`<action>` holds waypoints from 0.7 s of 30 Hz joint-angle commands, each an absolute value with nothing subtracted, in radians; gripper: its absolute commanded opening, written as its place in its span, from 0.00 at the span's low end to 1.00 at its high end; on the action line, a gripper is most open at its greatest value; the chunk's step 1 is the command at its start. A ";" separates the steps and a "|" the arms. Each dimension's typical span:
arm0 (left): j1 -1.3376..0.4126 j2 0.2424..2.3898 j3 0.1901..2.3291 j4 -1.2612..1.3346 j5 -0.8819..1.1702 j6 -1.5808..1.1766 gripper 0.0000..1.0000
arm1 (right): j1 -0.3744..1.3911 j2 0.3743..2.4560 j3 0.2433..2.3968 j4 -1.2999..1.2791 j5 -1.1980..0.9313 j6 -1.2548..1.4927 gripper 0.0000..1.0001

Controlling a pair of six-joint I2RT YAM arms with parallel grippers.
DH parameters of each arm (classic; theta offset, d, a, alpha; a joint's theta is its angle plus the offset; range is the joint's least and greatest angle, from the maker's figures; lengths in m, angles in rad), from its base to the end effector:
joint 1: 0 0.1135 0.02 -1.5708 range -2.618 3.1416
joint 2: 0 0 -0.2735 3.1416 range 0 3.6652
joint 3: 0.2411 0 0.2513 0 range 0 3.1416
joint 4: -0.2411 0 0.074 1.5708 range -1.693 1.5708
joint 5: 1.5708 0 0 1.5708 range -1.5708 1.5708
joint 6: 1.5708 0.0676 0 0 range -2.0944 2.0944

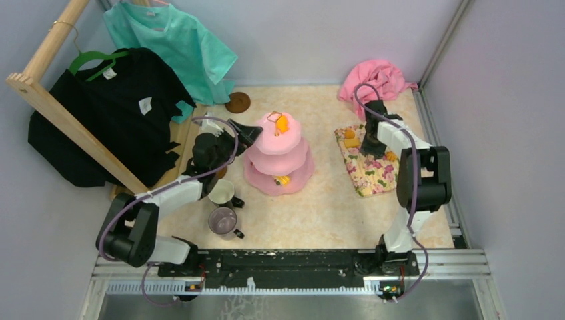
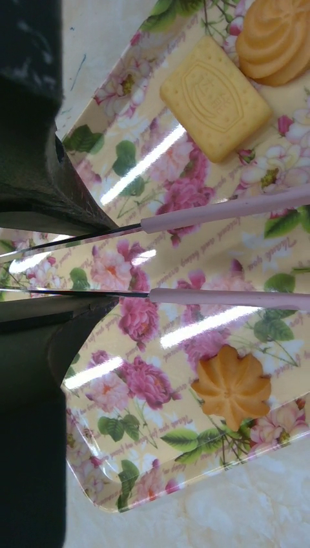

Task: Serve the afternoon tea
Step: Pick up the desert from the tray.

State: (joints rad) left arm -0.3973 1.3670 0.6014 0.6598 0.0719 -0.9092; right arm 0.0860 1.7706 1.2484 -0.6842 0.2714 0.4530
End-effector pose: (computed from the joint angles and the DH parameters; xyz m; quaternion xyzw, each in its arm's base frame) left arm 0.2958 -0.1294 0.2406 -0.1648 0.7249 -0.4274 0.5145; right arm 0.3655 0.0133 0.1819 0.2019 0.9536 -0.0804 0.2085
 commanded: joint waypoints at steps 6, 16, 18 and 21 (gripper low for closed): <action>-0.400 1.419 0.635 0.716 0.088 -0.916 0.96 | 0.059 1.842 1.357 -0.671 0.290 0.442 0.36; -0.400 1.474 0.651 0.741 0.096 -0.922 0.96 | 0.045 1.904 1.405 -0.668 0.281 0.441 0.37; -0.400 1.485 0.658 0.745 0.099 -0.923 0.96 | 0.043 1.915 1.414 -0.670 0.278 0.441 0.37; -0.399 1.499 0.662 0.751 0.102 -0.924 0.96 | 0.038 1.932 1.424 -0.668 0.270 0.442 0.37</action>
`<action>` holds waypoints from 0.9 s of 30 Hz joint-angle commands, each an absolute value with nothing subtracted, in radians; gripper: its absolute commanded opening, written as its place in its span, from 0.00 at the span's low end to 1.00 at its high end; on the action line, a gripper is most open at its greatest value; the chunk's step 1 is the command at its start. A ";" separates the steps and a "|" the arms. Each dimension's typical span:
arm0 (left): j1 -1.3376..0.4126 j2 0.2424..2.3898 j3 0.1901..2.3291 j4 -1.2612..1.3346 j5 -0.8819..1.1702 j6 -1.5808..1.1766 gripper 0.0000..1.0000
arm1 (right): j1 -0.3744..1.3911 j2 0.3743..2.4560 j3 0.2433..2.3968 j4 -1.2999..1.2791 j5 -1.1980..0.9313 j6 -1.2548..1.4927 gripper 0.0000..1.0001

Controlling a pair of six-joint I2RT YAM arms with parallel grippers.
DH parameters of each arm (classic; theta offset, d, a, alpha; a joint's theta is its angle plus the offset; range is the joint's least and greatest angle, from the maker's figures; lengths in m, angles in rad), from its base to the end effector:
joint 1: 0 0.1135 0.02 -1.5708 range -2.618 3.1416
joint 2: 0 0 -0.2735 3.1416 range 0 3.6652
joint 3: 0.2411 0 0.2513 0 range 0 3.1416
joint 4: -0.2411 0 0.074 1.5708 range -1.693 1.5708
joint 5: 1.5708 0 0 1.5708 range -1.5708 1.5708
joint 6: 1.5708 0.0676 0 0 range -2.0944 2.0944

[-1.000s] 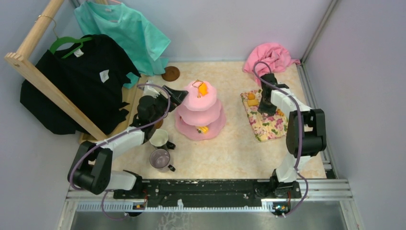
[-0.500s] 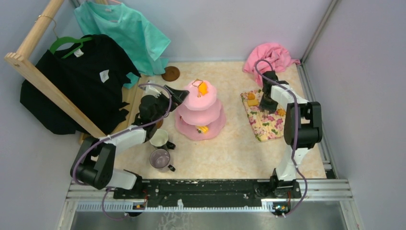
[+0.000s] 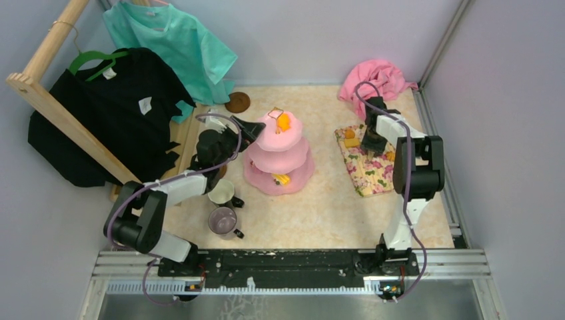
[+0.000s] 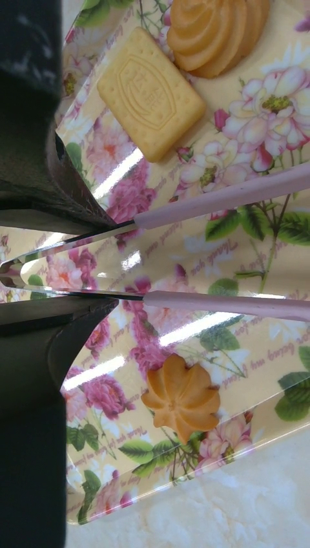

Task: Serve the afternoon tea
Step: Pick up the desert from the tray, then place the desert on the desert table.

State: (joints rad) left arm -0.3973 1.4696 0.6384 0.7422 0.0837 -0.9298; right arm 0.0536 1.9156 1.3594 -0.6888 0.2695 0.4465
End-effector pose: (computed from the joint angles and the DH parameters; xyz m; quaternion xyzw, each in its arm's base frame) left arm 0.3132 -0.1375 0.2332 -0.1667 0.7187 -0.4397 0.5123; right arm 0.3963 0.0032 0.1612 0.2122 0.9548 -0.0887 0.1885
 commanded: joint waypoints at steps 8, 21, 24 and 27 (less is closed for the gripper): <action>-0.400 1.509 0.656 0.759 0.097 -0.926 0.96 | 0.037 1.918 1.407 -0.648 0.259 0.449 0.17; -0.400 1.453 0.640 0.740 0.079 -0.927 0.96 | 0.041 1.781 1.325 -0.612 0.233 0.462 0.03; -0.400 1.426 0.650 0.718 0.068 -0.920 0.96 | 0.047 1.757 1.313 -0.614 0.232 0.465 0.02; -0.399 1.400 0.660 0.695 0.057 -0.911 0.96 | 0.057 1.733 1.303 -0.618 0.231 0.466 0.02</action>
